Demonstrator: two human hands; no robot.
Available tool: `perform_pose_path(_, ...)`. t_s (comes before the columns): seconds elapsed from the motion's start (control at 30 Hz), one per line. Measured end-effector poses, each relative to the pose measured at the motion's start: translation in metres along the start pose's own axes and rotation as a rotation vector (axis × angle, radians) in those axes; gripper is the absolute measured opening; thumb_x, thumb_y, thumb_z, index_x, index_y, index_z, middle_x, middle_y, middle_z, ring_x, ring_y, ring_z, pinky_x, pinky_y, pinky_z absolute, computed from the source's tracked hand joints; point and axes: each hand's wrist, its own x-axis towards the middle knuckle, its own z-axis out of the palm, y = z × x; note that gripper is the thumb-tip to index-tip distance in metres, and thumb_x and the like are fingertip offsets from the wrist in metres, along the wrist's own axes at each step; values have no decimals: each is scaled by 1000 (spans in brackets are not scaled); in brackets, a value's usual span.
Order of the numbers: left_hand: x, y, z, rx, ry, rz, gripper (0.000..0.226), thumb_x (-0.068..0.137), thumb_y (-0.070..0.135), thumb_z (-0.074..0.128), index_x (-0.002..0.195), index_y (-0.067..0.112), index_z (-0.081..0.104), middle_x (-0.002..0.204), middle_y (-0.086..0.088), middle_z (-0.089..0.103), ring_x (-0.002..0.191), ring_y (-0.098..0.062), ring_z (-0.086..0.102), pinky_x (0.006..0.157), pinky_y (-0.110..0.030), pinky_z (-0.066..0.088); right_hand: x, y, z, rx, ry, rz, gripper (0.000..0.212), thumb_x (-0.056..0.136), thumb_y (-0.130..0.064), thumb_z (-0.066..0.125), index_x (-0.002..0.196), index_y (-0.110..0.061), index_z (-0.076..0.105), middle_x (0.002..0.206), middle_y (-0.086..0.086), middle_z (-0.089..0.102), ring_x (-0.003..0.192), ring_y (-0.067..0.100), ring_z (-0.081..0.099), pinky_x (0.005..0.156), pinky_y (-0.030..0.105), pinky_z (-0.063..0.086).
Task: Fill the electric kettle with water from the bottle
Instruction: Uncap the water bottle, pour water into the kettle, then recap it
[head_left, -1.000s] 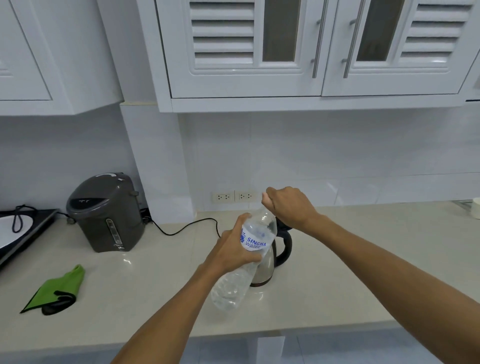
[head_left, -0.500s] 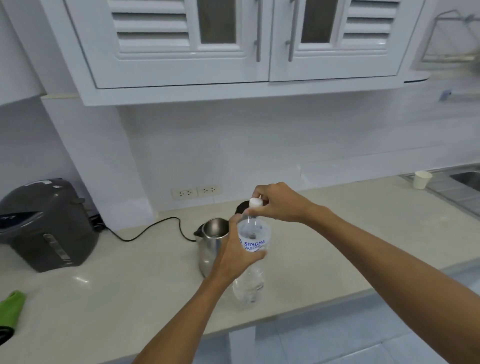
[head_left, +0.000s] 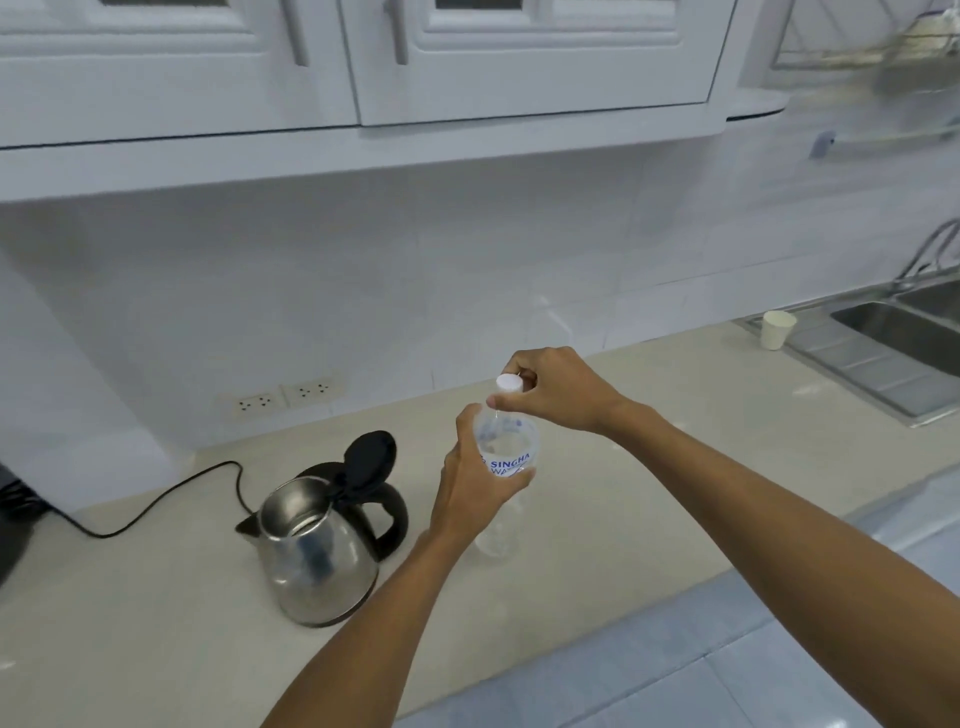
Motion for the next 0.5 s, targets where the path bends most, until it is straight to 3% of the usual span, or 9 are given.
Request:
perform_pose_path(0.1,28,-5,23,12,21,-9,98,79,33,94,151,37,28,122,3,66,109,-18,67,88,-35,58,20,31,-1,29,-1,4,28,82,-43,81,90,-19,69,72,-13,60,63,3,55,57,13,38)
perform_pose_path(0.27,63,-16,53,-11,70,-69,103,79,33,96,154,37,25,136,4,62,122,-18,64,99,-38,58,46,65,3,92,27,10,26,82,-39,82,91,-19,69,72,-15,58,66,2,54,60,14,39)
perform_pose_path(0.5,79,-37,77,-34,89,-174,100,79,34,96,152,34,28,139,4,61,130,-20,62,102,-37,54,58,97,17,126,-3,36,29,79,-39,83,96,-17,71,73,-9,59,67,7,55,62,18,41)
